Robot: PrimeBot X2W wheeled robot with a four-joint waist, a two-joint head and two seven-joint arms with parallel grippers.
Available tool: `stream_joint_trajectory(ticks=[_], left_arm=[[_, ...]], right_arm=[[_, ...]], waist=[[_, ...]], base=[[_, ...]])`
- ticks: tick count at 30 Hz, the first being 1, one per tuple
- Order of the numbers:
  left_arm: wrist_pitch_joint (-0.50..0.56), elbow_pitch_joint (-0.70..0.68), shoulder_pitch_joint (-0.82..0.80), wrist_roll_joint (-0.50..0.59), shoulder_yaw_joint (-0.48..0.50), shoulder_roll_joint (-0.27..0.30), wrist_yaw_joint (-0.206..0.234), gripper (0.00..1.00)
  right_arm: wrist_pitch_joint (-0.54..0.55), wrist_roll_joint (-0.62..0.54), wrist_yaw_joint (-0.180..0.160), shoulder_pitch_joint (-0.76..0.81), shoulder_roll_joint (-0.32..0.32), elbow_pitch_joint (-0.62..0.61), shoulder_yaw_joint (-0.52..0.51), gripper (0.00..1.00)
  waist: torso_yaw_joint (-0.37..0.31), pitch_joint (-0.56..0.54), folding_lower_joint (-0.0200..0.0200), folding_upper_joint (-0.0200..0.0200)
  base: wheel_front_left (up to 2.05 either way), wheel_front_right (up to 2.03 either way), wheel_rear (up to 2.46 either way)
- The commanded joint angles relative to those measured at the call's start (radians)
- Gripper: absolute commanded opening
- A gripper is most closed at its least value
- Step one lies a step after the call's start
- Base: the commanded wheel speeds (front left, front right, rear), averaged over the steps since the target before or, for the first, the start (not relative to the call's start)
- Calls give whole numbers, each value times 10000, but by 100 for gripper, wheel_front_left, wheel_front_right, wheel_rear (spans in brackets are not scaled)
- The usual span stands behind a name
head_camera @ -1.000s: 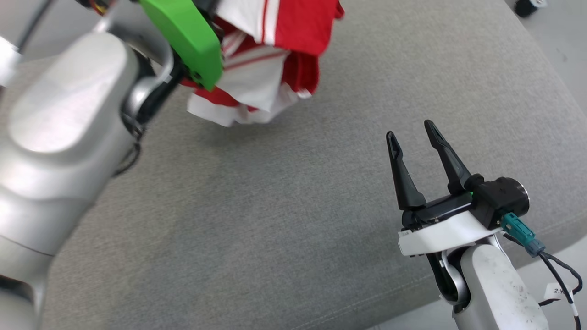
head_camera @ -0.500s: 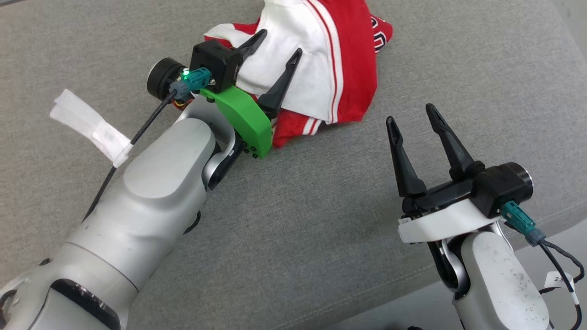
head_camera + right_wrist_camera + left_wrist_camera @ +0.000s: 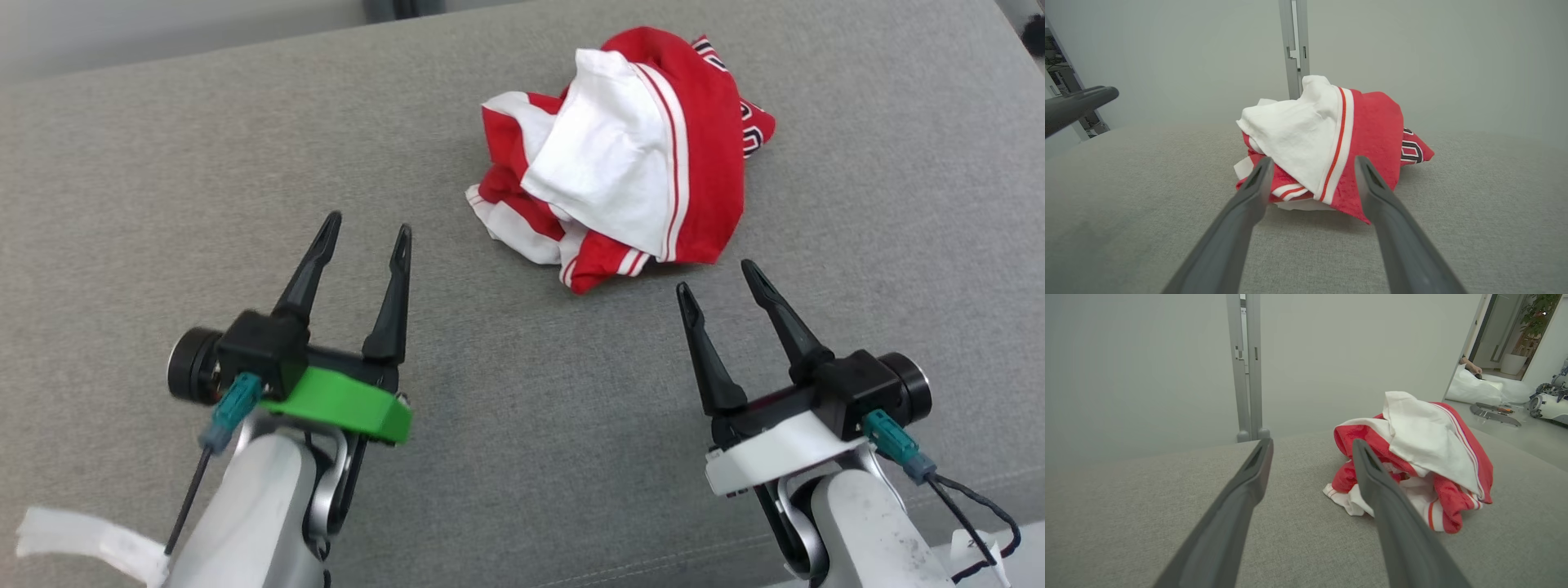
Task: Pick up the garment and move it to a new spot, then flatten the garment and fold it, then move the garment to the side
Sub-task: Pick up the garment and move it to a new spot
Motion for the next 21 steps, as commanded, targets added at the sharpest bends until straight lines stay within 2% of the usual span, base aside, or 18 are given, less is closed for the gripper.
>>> stream_joint_trajectory(ticks=[1, 7, 12, 17, 21], left_arm=[[-8, -288, 664, 305, 329, -160, -57, 100], [-6, -1401, 3078, 1348, 1993, -855, -320, 100], [-8, -2110, 4296, 1765, 2957, -1202, -411, 100], [-8, -2584, 4945, 2129, 3475, -1317, -372, 100], [-7, -2609, 5156, 2319, 3482, -1336, -334, 100]], right_arm=[[-2, -82, 1, 288, -29, 32, -12, 100], [-2, -68, 3, 906, -25, 148, 15, 100], [-2, 180, 1, 1200, -24, 119, 19, 100], [-2, 299, 1, 1316, -24, 100, -1, 100], [-2, 333, 1, 1386, -25, 180, 101, 100]], waist=[[1426, -1417, 0, 0], [2050, -2196, 0, 0], [2184, -2497, 0, 0], [2226, -2650, 0, 0], [2171, -2753, 0, 0]], base=[[0, 0, 0], [0, 0, 0], [0, 0, 0], [0, 0, 0], [0, 0, 0]])
